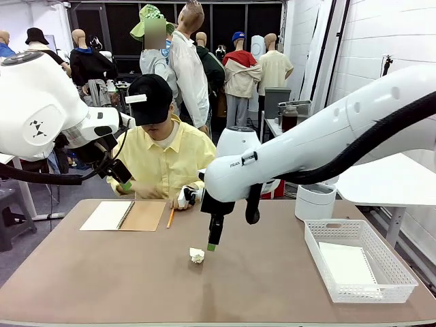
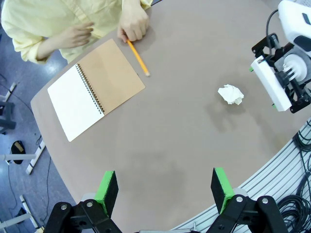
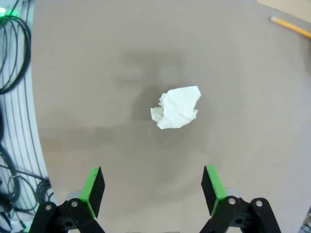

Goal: Sort the paper based on its condition.
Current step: If a person hands you a paper, place it in the Organizing basket , and if it's crumpled, put it in the Trash can.

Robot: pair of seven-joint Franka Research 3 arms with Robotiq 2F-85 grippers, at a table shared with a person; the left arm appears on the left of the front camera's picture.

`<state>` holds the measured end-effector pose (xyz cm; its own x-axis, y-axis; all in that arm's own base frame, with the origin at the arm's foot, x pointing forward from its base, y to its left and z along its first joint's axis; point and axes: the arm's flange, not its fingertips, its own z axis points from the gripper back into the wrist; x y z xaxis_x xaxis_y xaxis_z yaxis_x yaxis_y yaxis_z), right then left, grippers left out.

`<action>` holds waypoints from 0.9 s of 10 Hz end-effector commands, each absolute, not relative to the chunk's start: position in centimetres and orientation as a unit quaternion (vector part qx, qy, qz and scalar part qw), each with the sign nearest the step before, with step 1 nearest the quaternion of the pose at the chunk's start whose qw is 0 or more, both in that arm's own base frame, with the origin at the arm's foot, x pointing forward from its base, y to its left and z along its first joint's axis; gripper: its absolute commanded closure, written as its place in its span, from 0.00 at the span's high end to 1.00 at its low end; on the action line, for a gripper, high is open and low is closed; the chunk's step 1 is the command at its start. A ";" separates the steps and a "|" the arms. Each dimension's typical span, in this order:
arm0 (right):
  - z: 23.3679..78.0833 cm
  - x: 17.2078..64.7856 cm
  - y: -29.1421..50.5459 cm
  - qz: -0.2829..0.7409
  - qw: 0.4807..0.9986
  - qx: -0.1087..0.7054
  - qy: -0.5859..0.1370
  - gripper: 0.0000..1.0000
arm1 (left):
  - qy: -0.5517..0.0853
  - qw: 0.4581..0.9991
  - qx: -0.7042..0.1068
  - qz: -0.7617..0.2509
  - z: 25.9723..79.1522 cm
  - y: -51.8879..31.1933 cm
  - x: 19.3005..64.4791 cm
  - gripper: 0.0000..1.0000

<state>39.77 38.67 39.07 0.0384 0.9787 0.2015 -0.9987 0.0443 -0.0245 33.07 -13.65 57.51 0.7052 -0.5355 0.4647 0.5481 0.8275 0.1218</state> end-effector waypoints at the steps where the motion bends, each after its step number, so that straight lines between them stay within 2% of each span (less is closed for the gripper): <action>1: 39.0 40.8 39.0 0.702 0.707 0.051 -0.066 1.00 | -0.252 0.922 -0.016 -0.293 57.4 -13.5 33.1 1.00; 6: 38.5 40.0 38.9 0.691 0.717 0.063 -0.074 1.00 | -0.252 0.922 -0.016 -0.293 57.4 -13.5 33.1 1.00; 9: 37.3 41.6 40.2 0.692 0.716 0.056 -0.080 1.00 | -0.252 0.922 -0.016 -0.293 57.4 -13.5 33.1 1.00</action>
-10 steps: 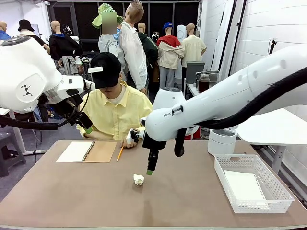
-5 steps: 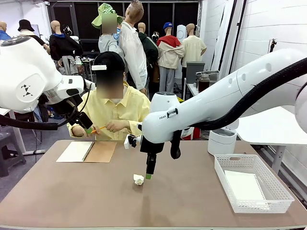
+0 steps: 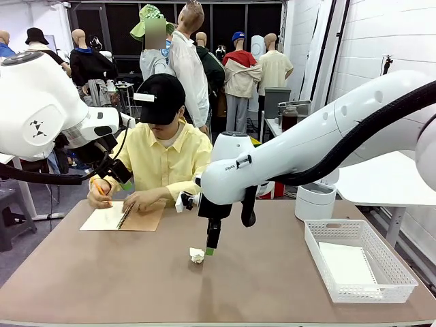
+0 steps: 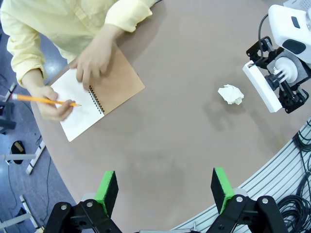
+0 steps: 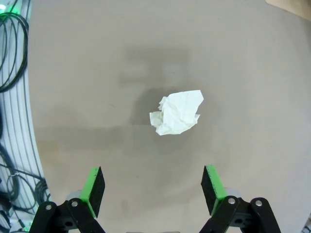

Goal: Sort the paper based on its condition.
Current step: If a person hands you a paper, place it in the Organizing basket , and if it's crumpled, put it in the Trash can.

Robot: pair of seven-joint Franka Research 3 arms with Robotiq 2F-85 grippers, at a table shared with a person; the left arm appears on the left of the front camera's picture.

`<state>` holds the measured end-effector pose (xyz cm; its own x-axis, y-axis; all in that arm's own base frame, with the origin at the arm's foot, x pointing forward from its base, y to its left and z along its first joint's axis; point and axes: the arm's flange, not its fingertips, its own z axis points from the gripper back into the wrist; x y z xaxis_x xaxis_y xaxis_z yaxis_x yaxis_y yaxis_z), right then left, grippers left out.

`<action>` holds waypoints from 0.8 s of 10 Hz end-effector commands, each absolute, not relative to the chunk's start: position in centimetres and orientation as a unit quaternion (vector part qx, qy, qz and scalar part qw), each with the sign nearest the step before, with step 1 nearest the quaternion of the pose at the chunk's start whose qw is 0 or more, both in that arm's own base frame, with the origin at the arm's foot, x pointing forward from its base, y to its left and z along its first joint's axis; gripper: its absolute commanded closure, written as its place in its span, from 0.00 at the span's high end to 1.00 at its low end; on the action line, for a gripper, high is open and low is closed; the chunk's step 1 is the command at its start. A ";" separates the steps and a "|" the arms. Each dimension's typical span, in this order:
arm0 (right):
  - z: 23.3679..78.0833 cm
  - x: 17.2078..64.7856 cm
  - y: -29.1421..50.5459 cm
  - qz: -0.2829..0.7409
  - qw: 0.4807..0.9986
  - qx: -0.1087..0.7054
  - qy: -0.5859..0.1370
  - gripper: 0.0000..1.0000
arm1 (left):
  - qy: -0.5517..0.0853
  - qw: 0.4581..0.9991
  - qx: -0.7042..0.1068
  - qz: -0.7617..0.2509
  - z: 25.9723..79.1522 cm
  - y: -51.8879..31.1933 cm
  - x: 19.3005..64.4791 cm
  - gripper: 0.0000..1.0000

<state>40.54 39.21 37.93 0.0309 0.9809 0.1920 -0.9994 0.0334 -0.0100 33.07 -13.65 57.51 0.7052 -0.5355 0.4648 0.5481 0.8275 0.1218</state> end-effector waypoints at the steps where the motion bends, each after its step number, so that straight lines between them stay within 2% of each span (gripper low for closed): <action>1: 36.8 41.9 40.5 0.689 0.718 0.055 -0.079 1.00 | -0.252 0.922 -0.016 -0.293 57.4 -13.5 33.1 1.00; 8: 34.0 43.7 42.1 0.688 0.719 0.069 -0.065 1.00 | -0.252 0.922 -0.016 -0.293 57.4 -13.5 33.1 1.00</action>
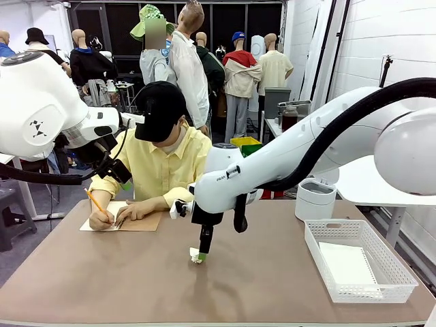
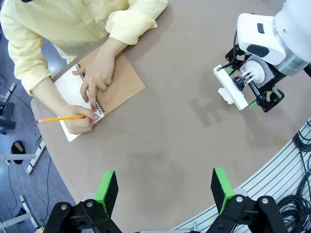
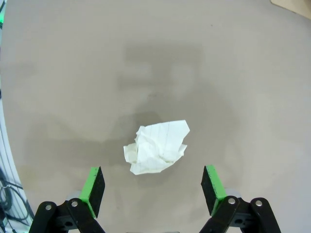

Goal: Sort the paper based on its condition.
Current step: If a person hands you a paper, place it in the Organizing basket , and if it's crumpled, put it in the Trash can.

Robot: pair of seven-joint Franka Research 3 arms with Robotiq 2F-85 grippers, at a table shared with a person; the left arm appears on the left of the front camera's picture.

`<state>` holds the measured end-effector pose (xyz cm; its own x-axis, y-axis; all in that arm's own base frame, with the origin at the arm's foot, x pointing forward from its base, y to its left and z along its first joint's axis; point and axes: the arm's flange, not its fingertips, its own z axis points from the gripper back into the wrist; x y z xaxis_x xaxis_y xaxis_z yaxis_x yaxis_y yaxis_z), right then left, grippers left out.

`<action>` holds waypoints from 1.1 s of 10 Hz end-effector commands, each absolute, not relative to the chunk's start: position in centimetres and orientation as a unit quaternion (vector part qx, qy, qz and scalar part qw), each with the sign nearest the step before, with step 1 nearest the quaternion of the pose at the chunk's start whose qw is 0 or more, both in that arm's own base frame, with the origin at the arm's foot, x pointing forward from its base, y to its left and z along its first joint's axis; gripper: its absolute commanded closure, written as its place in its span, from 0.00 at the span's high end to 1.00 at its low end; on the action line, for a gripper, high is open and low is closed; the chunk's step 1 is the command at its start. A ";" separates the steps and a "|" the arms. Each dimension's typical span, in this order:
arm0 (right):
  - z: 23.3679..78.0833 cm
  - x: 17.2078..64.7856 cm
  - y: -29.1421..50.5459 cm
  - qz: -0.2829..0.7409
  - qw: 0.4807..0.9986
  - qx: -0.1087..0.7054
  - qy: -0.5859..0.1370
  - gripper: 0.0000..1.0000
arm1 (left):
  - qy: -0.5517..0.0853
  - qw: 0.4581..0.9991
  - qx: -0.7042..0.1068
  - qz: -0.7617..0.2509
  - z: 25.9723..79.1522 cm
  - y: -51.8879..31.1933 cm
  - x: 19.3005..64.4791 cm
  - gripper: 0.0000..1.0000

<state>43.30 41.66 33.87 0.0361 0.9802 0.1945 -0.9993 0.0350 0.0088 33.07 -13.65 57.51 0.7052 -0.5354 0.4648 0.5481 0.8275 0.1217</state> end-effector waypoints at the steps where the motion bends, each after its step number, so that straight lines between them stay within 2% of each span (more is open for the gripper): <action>1: 33.7 43.9 42.3 0.690 0.718 0.074 -0.062 1.00 | -0.252 0.922 -0.016 -0.293 57.4 -13.5 33.1 1.00; 11: 30.8 45.6 43.2 0.689 0.720 0.073 -0.022 1.00 | -0.252 0.922 -0.016 -0.293 57.4 -13.5 33.1 1.00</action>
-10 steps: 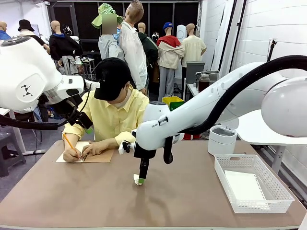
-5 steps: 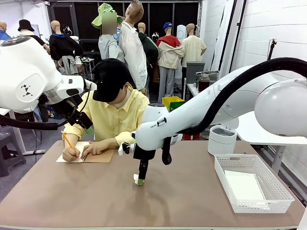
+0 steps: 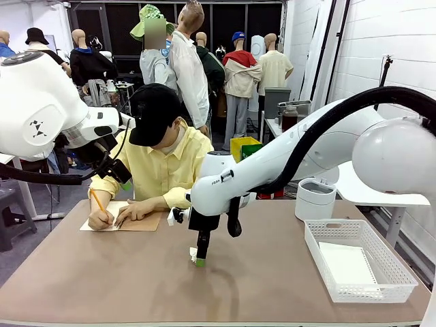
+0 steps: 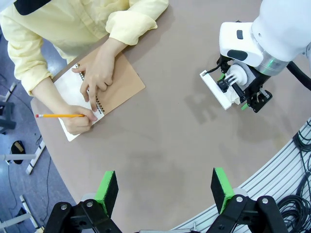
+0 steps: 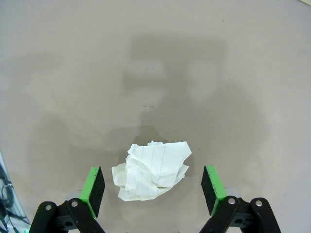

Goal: Sort the paper based on its condition.
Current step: If a person hands you a paper, place it in the Organizing basket , and if it's crumpled, put it in the Trash can.

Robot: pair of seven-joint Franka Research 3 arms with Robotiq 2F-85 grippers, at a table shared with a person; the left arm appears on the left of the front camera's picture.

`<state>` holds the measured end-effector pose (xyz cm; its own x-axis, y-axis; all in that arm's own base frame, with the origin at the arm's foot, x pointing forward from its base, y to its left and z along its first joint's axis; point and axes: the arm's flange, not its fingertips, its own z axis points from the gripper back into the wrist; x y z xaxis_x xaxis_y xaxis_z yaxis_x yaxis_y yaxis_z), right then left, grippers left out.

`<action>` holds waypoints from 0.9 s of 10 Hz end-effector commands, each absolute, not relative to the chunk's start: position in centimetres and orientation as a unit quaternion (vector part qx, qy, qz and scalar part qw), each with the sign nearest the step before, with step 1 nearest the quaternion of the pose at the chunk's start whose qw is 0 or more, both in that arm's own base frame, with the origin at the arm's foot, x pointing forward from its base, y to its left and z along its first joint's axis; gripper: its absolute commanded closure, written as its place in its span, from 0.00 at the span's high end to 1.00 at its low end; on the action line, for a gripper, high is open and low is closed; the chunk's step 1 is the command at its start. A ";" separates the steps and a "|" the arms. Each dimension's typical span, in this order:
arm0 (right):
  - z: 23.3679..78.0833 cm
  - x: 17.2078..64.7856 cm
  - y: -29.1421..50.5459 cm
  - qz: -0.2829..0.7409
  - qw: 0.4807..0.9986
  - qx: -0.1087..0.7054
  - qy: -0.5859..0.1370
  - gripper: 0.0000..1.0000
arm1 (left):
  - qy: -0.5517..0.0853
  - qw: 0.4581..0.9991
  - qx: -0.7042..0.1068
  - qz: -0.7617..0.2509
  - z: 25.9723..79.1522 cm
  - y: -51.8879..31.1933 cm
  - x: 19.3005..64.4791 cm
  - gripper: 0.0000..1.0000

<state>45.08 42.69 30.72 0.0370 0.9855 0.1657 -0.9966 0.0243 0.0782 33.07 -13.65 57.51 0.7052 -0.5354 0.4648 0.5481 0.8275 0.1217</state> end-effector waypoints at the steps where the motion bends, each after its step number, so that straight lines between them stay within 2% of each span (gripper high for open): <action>1: 30.7 45.6 43.3 0.690 0.720 0.070 -0.018 1.00 | -0.252 0.922 -0.016 -0.293 57.4 -13.5 33.1 1.00; 4: 30.8 45.7 43.5 0.692 0.716 0.085 -0.023 1.00 | -0.252 0.922 -0.016 -0.293 57.4 -13.5 33.1 1.00; 5: 30.6 45.8 43.4 0.689 0.719 0.089 -0.021 0.88 | -0.252 0.922 -0.016 -0.293 57.4 -13.5 33.1 1.00; 6: 30.5 45.7 43.5 0.686 0.721 0.094 -0.026 0.70 | -0.252 0.922 -0.016 -0.293 57.4 -13.5 33.1 1.00; 7: 30.7 45.7 43.6 0.685 0.722 0.095 -0.026 0.66 | -0.252 0.922 -0.016 -0.293 57.4 -13.5 33.1 1.00; 8: 30.6 45.8 43.5 0.681 0.725 0.101 -0.017 0.66 | -0.252 0.922 -0.016 -0.293 57.4 -13.5 33.1 1.00; 9: 30.6 45.8 43.5 0.681 0.725 0.101 -0.016 0.53 | -0.252 0.922 -0.016 -0.293 57.4 -13.5 33.1 1.00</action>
<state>45.50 43.15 30.47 0.0488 0.9852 0.1644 -0.9952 0.0339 0.0922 33.07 -13.65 57.51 0.7052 -0.5354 0.4647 0.5481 0.8275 0.1217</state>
